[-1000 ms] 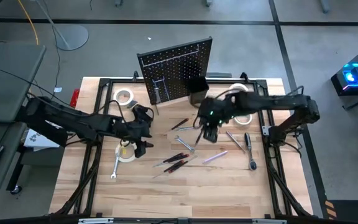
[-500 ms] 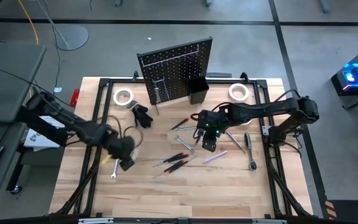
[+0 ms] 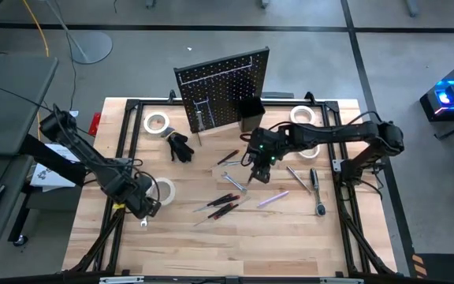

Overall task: Hang tools onto peg board
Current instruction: Hang the silver wrench on the peg board

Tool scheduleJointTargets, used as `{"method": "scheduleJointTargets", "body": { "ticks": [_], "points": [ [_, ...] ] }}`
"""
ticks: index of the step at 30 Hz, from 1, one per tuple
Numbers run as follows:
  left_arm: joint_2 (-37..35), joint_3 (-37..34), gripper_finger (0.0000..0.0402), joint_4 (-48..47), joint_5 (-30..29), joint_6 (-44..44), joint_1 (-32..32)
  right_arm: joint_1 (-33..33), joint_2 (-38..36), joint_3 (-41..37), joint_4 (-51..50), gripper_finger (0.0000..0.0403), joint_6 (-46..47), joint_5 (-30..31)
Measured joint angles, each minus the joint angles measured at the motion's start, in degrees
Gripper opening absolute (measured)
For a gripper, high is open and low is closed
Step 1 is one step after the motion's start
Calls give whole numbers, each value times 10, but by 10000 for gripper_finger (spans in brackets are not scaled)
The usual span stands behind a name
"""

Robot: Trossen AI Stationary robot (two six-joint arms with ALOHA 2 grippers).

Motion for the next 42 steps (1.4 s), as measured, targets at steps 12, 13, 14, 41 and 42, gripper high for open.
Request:
{"method": "scheduleJointTargets", "body": {
  "ticks": [12, 13, 14, 41, 42],
  "points": [
    [76, -26, 186, 74, -1, -11, 0, -23, 0, 0, 7, 145, 3, -4],
    [85, -29, 186, 91, -1, -11, 0, -23, 0, 0, 7, 145, 5, -4],
    [95, -30, 186, 104, -1, -12, 0, -23, 0, 0, 7, 145, 5, -5],
    [46, 38, 1, 136, -132, 43, -45, -23, -31, 2, 11, 145, -4, -33],
    [34, 49, 1, 137, -152, 50, -52, -23, -37, 2, 12, 145, -9, -34]
  ]
}}
